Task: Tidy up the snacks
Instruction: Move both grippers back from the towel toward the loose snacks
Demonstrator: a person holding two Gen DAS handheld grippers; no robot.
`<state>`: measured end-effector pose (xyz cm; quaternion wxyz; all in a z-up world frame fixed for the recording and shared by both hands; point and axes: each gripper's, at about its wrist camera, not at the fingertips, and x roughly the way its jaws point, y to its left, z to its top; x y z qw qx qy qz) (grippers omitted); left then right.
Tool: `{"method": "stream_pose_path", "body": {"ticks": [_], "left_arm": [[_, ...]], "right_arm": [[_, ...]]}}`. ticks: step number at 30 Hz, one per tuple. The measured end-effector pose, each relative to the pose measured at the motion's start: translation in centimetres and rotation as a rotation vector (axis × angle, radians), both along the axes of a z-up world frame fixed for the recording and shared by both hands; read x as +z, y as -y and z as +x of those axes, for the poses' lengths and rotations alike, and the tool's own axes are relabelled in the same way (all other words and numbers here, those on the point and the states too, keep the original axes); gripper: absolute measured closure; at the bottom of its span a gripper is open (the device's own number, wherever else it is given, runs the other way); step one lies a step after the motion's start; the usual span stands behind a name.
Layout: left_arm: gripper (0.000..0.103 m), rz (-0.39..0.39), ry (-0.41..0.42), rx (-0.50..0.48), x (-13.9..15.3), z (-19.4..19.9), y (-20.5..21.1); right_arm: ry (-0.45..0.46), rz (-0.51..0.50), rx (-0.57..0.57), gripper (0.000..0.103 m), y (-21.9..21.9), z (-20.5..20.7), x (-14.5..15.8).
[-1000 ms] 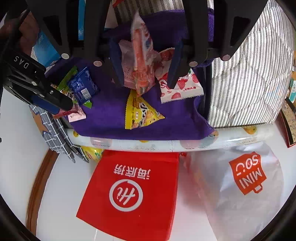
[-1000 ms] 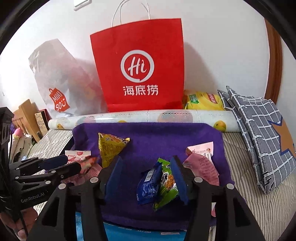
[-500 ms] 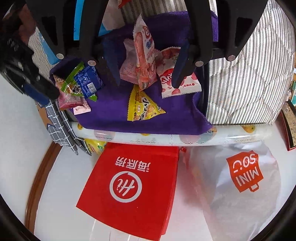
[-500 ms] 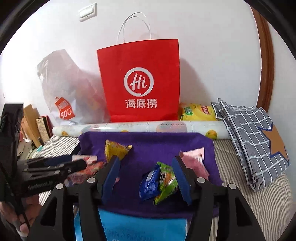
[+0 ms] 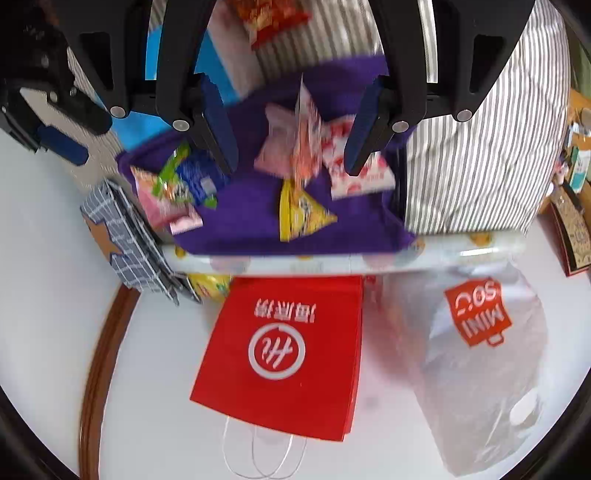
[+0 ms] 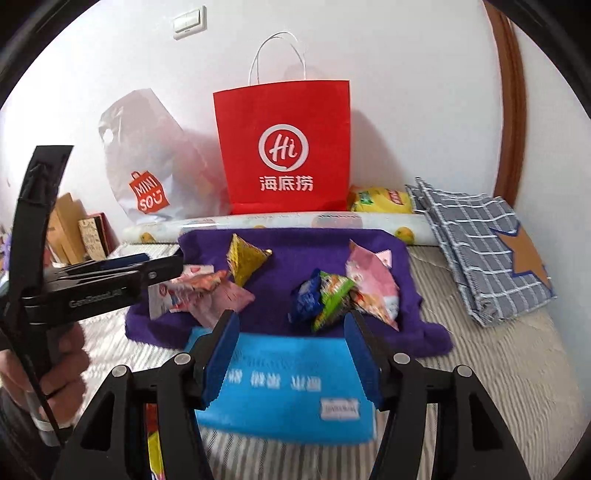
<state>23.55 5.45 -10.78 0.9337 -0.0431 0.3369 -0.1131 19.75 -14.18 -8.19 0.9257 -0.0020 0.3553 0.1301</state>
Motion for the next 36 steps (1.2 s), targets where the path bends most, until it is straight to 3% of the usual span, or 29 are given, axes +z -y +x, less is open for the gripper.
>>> {"method": "stream_pose_path", "body": {"ticks": [5,12,23,27,33,36], "left_arm": [[0.044,0.067,-0.015,0.016,-0.6,-2.8,-0.9],[0.044,0.086,-0.071,0.066,-2.2,-5.4,-3.1],[0.044,0.019,-0.108,0.125,-2.4,-8.4,-6.7],[0.044,0.022,-0.105,0.125,-2.3,-9.1,-6.9],[0.044,0.015,-0.11,0.114,-2.5,-9.4,-6.5],[0.044,0.012,-0.12,0.103,-2.8,-9.4,-6.1]], "right_arm": [[-0.013,-0.018,-0.009,0.046,-0.5,-1.8,-0.4],[-0.087,0.047,0.025,0.046,-1.7,-3.9,-1.0],[-0.22,0.116,0.12,0.045,-4.5,-6.5,-2.8],[-0.251,0.159,0.183,0.039,-5.6,-7.4,-3.1],[-0.245,0.042,0.228,0.035,-8.2,-8.5,-4.7],[-0.247,0.069,0.235,0.037,-8.0,-8.6,-5.1]]}}
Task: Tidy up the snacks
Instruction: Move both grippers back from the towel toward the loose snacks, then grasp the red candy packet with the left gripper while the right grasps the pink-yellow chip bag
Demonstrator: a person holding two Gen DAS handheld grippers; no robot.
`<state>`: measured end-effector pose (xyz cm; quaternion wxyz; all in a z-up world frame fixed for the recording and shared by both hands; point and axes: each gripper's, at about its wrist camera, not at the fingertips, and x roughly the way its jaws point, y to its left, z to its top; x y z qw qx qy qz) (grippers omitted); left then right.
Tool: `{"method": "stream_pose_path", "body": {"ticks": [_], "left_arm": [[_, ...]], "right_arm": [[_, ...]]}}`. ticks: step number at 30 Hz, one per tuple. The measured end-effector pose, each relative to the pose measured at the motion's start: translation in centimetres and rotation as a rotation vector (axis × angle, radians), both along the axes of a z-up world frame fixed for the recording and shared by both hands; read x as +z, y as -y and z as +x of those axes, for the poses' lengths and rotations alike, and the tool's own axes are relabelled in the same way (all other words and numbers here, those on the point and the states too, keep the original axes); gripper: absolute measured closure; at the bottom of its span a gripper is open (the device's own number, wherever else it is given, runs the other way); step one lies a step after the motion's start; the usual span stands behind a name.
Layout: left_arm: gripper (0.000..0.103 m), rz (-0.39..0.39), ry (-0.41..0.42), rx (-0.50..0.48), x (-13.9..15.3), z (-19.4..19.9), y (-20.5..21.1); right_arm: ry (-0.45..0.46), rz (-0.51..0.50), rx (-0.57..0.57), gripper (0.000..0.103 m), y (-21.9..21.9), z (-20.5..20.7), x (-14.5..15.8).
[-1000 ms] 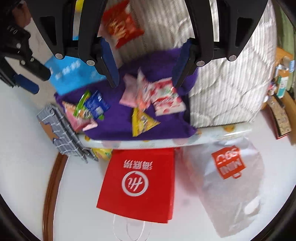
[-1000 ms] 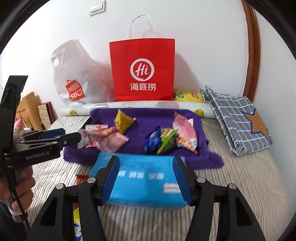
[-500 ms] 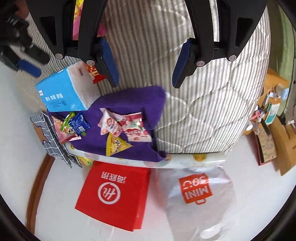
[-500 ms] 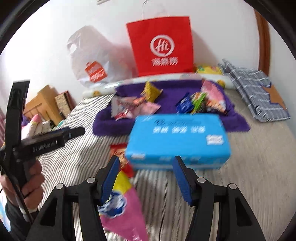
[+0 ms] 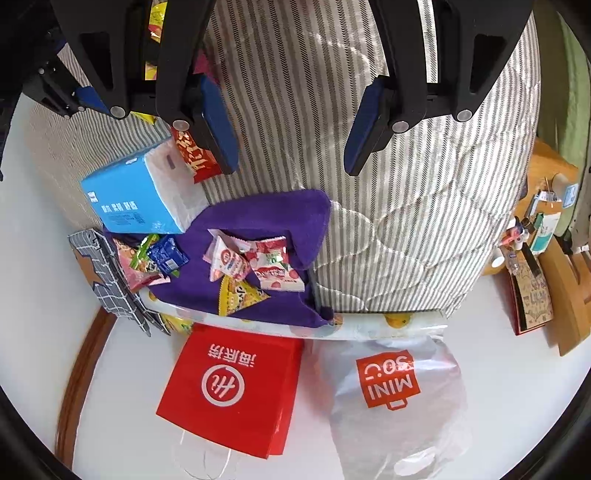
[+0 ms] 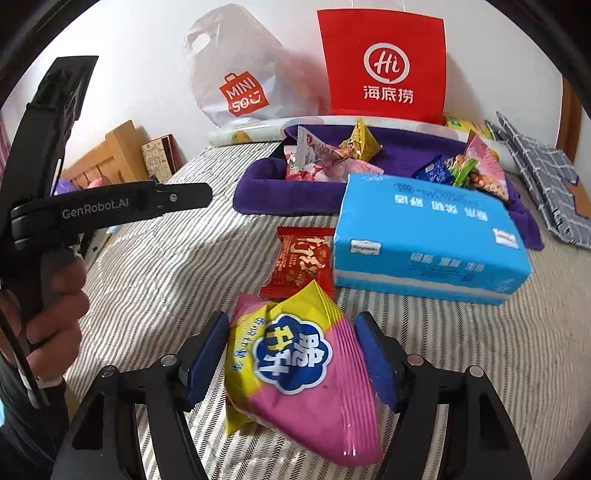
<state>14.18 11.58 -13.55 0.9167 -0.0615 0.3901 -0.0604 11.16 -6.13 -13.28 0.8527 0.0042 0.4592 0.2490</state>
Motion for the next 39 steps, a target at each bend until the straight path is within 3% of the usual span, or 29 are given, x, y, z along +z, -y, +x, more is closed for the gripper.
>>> {"method": "stream_pose_path", "body": {"ticks": [5,11,19,23,26,29,32,34,39], "left_arm": [[0.044,-0.027,-0.037,-0.03,-1.0,0.6,1.2],[0.044,-0.04,-0.102,-0.084,-3.0,1.7,4.0],[0.044,-0.084,-0.173,-0.104,-4.9,3.6,6.9],[0.044,0.003,-0.143,-0.09,-5.1,3.7,8.5],[0.065,0.034,-0.131,-0.107,-5.2,3.5,9.0],[0.065,0.055,-0.129,-0.098,-5.1,3.1,8.3],[0.064,0.055,-0.136,-0.069,-5.0,2.9,6.8],[0.054,0.042,-0.148,-0.062,-5.0,3.0,6.1],[0.043,0.09,-0.14,-0.066,-5.2,3.2,7.3]], "right_arm": [[0.012,-0.013,-0.011,0.05,0.8,-0.2,0.2],[0.017,0.064,-0.049,0.05,4.3,-0.7,1.4],[0.044,0.029,-0.142,0.05,8.9,-0.8,1.9],[0.029,0.039,-0.185,0.05,10.9,-0.4,1.3],[0.026,0.032,-0.209,0.05,11.8,-0.1,0.9],[0.037,0.026,-0.225,0.05,12.5,0.2,0.9],[0.057,0.006,-0.239,0.05,13.3,0.3,1.1],[0.059,-0.002,-0.248,0.05,14.1,0.5,1.0],[0.032,0.008,-0.293,0.048,15.7,1.4,0.0]]}}
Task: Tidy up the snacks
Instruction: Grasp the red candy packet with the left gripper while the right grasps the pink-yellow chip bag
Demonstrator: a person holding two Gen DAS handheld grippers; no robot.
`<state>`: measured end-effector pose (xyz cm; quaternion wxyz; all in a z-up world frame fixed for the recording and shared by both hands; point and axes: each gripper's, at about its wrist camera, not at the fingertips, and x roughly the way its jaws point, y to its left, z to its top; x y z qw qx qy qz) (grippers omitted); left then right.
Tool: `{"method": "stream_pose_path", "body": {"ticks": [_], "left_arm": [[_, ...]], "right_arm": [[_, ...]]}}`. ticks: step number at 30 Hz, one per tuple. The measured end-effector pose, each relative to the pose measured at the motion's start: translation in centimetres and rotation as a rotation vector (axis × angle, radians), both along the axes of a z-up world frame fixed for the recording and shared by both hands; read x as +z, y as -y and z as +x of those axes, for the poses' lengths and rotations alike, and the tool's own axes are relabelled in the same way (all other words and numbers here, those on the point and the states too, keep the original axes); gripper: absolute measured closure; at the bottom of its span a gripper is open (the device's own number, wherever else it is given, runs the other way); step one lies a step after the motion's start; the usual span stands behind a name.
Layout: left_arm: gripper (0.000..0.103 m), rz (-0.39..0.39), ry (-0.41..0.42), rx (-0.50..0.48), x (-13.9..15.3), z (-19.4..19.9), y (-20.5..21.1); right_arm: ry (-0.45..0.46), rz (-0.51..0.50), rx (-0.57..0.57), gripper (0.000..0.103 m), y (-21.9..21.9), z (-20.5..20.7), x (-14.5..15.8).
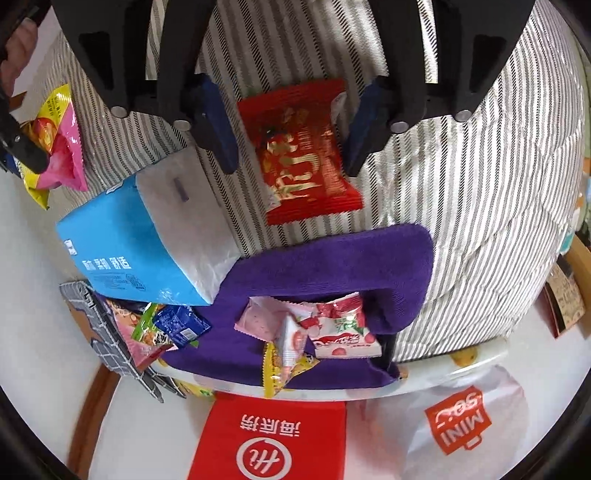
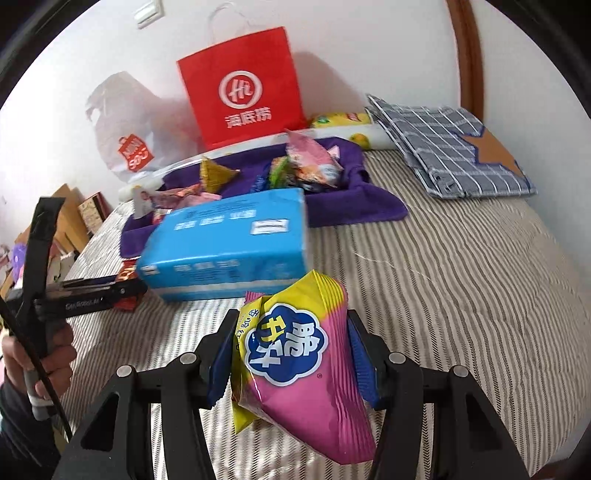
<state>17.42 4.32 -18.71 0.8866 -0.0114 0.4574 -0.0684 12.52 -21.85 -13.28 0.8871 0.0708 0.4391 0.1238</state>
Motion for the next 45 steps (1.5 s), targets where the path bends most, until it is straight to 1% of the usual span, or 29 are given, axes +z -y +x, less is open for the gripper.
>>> {"method": "stream_pose_path", "body": {"ticks": [2,4,5,6,11,14,17,19,22,24,30,33,36,39,43,45], "left_arm": [[0.043,0.045,0.018,0.025,-0.2,0.1,0.8],[0.051,0.077,0.051,0.074,-0.4,-0.2,1.3],[0.059,0.1,0.075,0.094,-0.5,-0.4,1.5],[0.06,0.099,0.084,0.096,-0.5,-0.5,1.6],[0.061,0.093,0.094,0.109,-0.6,-0.4,1.5],[0.06,0.095,0.094,0.11,-0.5,-0.3,1.5],[0.061,0.091,0.093,0.111,-0.6,-0.4,1.5],[0.061,0.088,0.093,0.109,-0.6,-0.4,1.5],[0.061,0.077,0.092,0.108,-0.6,-0.5,1.4],[0.06,0.066,0.092,0.106,-0.6,-0.5,1.3],[0.058,0.073,0.09,0.105,-0.6,-0.5,1.5],[0.057,0.066,0.09,0.108,-0.5,-0.5,1.4],[0.056,0.066,0.09,0.108,-0.6,-0.5,1.4],[0.054,0.084,0.088,0.106,-0.6,-0.5,1.7],[0.053,0.081,0.086,0.107,-0.6,-0.4,1.7],[0.053,0.081,0.084,0.106,-0.6,-0.4,1.7]], "right_arm": [[-0.013,0.02,-0.015,0.048,0.5,0.2,-0.4],[-0.021,0.049,-0.025,0.046,1.0,0.3,-0.7],[-0.02,0.054,-0.028,0.044,1.1,0.4,-0.7],[-0.016,0.053,-0.029,0.043,1.3,0.4,-0.8],[-0.004,0.052,-0.012,0.036,1.8,0.4,-1.0],[-0.023,0.06,0.021,0.036,1.4,0.6,-1.3],[-0.051,0.03,0.047,0.036,0.4,0.8,-1.7],[-0.05,0.002,0.065,0.036,-0.3,0.8,-2.2],[-0.044,-0.021,0.05,0.036,-0.6,0.9,-2.9],[-0.031,-0.015,0.046,0.036,-0.4,1.0,-2.9],[0.012,-0.041,-0.011,0.036,0.9,1.6,-2.5],[0.01,-0.025,-0.025,0.039,1.8,2.3,-2.4],[0.012,-0.064,-0.053,0.04,2.2,3.0,-2.5],[0.011,-0.087,-0.048,0.041,2.3,3.5,-2.5],[0.01,-0.095,-0.038,0.042,2.5,3.3,-2.7],[0.016,-0.121,-0.039,0.042,2.8,3.0,-2.7]]}}
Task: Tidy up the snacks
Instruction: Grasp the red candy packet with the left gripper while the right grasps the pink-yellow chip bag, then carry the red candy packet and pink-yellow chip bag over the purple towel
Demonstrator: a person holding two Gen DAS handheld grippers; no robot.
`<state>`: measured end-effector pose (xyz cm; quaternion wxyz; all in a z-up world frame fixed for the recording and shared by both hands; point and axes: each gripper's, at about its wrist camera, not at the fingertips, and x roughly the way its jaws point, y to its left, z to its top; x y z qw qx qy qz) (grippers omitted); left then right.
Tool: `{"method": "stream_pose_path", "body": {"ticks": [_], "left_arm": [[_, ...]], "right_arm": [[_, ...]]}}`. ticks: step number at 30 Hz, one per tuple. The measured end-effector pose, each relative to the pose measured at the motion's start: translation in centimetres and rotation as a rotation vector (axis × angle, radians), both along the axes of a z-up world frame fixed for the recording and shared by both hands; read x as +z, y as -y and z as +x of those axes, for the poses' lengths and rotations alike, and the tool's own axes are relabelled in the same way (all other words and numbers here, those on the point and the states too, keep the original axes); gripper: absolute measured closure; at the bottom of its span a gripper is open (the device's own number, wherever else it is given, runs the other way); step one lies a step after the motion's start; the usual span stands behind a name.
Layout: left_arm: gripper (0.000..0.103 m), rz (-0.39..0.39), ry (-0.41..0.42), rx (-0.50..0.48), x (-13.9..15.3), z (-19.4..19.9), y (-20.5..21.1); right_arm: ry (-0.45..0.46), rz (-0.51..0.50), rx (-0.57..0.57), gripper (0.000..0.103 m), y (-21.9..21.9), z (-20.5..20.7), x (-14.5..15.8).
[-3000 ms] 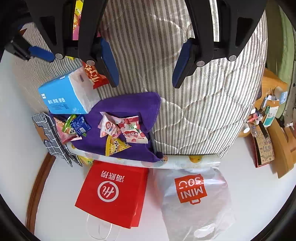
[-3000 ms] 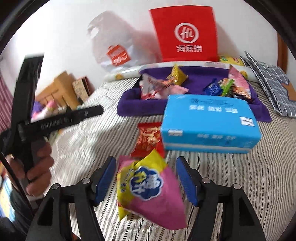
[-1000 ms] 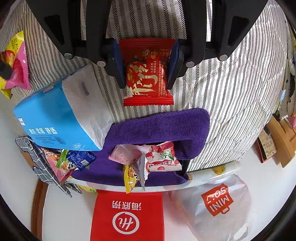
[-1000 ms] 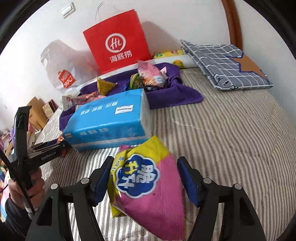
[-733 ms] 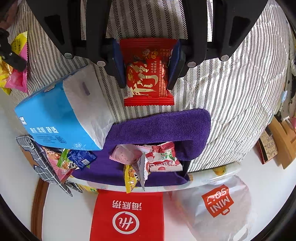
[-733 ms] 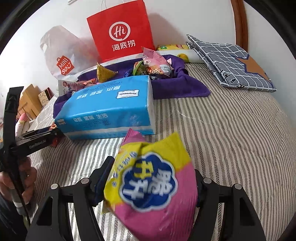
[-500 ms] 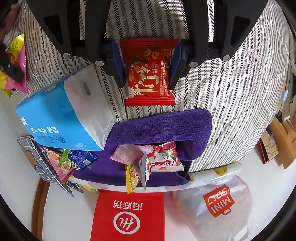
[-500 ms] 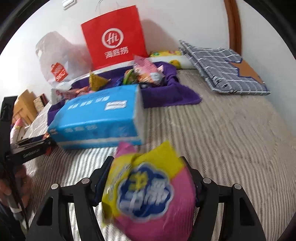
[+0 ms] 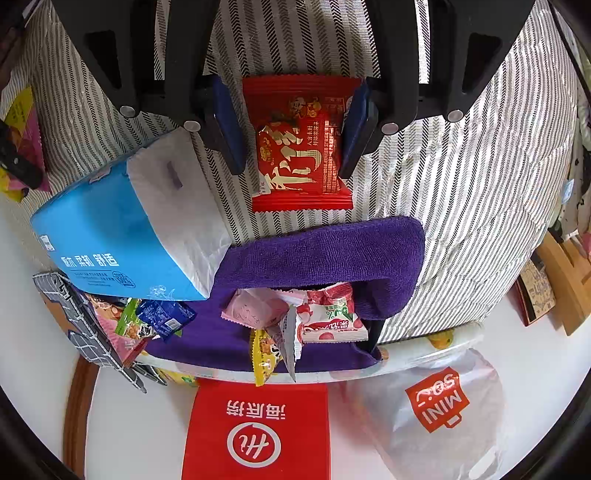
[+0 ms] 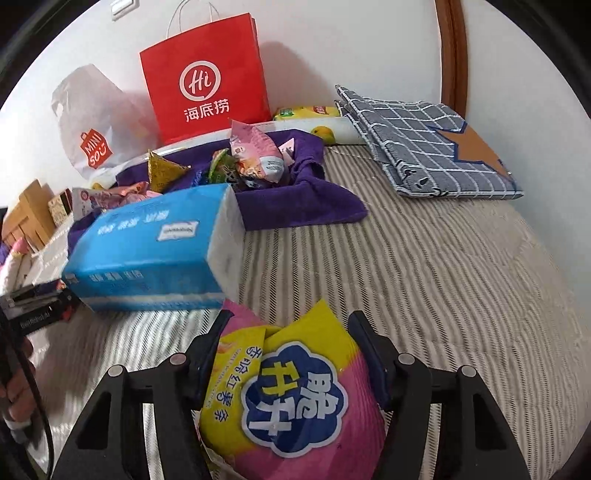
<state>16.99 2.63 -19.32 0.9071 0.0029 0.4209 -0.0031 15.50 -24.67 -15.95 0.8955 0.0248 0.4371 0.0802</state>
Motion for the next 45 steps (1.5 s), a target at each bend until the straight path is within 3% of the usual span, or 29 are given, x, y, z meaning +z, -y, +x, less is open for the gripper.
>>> {"method": "stream_pose_path", "body": {"ticks": [5,12,17,28,39,45], "left_arm": [[0.053,-0.004,0.0,-0.001,0.0,0.0,0.0],[0.053,-0.039,0.003,-0.001,0.1,-0.1,-0.5],[0.059,-0.069,0.01,0.015,0.2,-0.2,-1.1],[0.055,-0.037,-0.001,0.001,0.2,-0.1,-0.5],[0.055,-0.056,-0.001,-0.003,0.3,-0.2,-0.7],[0.055,-0.055,-0.002,-0.004,0.3,-0.1,-0.7]], "right_arm": [[-0.002,-0.043,-0.036,0.045,1.4,-0.7,0.0],[-0.045,-0.012,-0.169,0.053,3.1,1.5,-0.4],[-0.034,-0.037,-0.122,0.055,0.8,2.6,-0.6],[-0.034,0.013,-0.085,0.055,-1.7,3.5,-0.7],[-0.04,0.012,-0.054,0.055,-3.0,3.8,-0.7],[-0.043,-0.003,-0.023,0.047,-2.5,2.8,-0.6]]}}
